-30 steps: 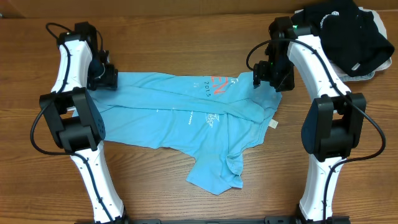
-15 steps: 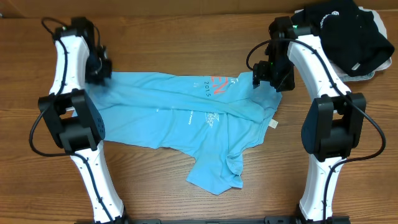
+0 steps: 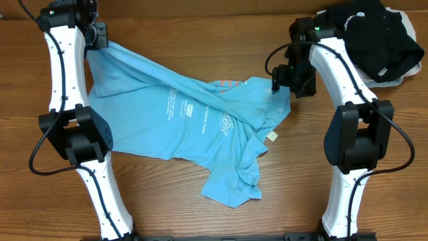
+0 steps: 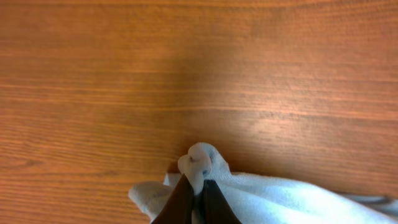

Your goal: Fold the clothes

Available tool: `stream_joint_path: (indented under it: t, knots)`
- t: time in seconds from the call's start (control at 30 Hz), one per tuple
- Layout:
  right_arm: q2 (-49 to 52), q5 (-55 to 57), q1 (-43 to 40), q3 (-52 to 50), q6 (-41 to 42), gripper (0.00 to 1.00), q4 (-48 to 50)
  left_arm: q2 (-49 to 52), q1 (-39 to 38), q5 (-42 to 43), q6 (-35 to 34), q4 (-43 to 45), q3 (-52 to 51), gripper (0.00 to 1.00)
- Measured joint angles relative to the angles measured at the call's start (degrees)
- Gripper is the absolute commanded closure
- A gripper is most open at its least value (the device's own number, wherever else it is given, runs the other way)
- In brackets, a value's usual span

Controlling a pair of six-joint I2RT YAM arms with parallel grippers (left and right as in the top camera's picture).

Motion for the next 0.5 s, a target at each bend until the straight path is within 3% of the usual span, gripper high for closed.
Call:
stream_joint_path:
  t: [0.5]
  knots:
    - [-0.3,-10.9,1.2,-4.4,-0.1,0.33,-2.7,0.0,-0.4,0.6,0.0,-4.3,0.0,0.96]
